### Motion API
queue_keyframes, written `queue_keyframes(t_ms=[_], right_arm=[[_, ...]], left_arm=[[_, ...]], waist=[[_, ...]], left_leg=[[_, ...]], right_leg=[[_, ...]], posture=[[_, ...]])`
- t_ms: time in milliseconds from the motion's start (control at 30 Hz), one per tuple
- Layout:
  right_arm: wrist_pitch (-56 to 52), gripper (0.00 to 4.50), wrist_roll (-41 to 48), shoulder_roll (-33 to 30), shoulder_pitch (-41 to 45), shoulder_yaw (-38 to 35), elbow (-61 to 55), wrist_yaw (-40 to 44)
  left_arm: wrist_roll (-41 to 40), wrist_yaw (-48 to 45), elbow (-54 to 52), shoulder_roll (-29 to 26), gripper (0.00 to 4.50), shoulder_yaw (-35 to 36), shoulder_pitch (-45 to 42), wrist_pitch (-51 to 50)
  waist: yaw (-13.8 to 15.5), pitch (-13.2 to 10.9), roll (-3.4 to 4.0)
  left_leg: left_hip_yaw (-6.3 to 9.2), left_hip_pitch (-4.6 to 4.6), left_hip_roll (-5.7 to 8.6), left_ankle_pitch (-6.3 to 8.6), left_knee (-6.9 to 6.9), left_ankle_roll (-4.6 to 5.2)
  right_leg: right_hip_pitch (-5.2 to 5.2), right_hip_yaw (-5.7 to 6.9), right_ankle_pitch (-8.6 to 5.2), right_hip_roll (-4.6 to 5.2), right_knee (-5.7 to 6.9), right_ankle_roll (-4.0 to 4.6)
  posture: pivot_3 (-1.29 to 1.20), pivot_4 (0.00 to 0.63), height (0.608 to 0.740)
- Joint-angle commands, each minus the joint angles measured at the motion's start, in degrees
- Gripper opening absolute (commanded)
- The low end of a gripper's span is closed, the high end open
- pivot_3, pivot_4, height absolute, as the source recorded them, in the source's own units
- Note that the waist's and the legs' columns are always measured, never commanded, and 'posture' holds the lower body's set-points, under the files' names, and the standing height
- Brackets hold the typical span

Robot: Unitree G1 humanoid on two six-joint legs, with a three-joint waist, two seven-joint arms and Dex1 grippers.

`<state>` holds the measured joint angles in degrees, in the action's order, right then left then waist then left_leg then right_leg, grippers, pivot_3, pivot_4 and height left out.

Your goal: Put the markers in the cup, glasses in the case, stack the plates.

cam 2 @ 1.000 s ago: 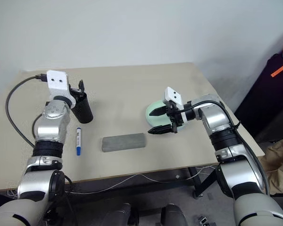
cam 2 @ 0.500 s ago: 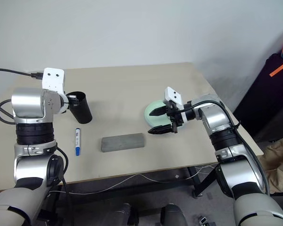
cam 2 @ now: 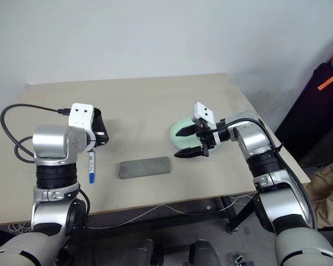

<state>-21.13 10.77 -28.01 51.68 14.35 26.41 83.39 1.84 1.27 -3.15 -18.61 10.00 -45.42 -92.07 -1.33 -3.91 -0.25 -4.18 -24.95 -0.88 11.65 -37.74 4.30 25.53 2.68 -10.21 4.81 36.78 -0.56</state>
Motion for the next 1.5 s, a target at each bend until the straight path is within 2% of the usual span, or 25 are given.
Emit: queue_keyframes(t_ms=[33,500,933,1200,1300,1500], right_arm=[[0.53,4.50,0.59,-0.38,1.84,-1.15,-1.02,0.10],[0.57,4.50,0.48,-0.18,2.08,-1.10,-0.82,-0.06],[0.44,4.50,0.50,0.15,1.99,-1.15,-0.73,-0.49],[0.61,4.50,0.52,0.39,2.11,-1.17,-0.49,-0.64],[0.59,4.50,0.55,0.40,2.12,-1.18,-0.49,-0.74],[0.60,4.50,0.53,0.35,2.19,-1.20,-0.39,-0.86]], left_arm=[[1.73,1.44,0.82,0.22,4.03,2.32,0.18,-0.43],[3.24,3.02,10.08,2.65,4.03,6.42,1.11,-0.43],[5.35,5.06,24.55,2.39,4.03,12.72,-7.73,-0.43],[6.75,5.75,29.43,1.96,4.03,15.64,-11.36,-0.43],[7.40,5.98,30.08,2.01,3.42,17.10,-11.93,-0.43],[8.84,6.91,30.95,2.14,1.29,18.67,-12.74,-0.43]], waist=[[0.00,0.00,0.00],[0.05,0.01,-0.01],[0.03,0.02,-0.01],[0.01,0.02,-0.01],[0.01,0.02,-0.01],[-0.08,0.02,-0.01]], left_leg=[[0.00,0.00,0.00,0.00,0.00,0.00],[0.02,0.00,0.01,0.00,-0.02,0.00],[0.04,0.01,0.01,0.00,-0.03,0.00],[0.02,0.00,0.01,0.00,-0.03,0.00],[0.02,0.00,0.01,0.00,-0.01,-0.01],[0.01,0.00,0.01,0.00,0.00,-0.01]], right_leg=[[0.00,0.00,0.00,0.00,0.00,0.00],[-0.01,0.03,0.01,0.04,0.00,0.01],[-0.01,0.08,0.13,0.04,0.00,0.01],[0.00,0.07,0.18,0.05,-0.01,0.06],[0.01,0.06,0.19,0.04,-0.01,0.07],[0.03,0.03,0.19,0.04,-0.01,0.07]], posture=[[0.00,0.000,0.739],[0.00,0.000,0.739],[0.00,0.000,0.739],[0.00,0.000,0.739],[0.00,0.000,0.739],[0.00,0.000,0.739]])
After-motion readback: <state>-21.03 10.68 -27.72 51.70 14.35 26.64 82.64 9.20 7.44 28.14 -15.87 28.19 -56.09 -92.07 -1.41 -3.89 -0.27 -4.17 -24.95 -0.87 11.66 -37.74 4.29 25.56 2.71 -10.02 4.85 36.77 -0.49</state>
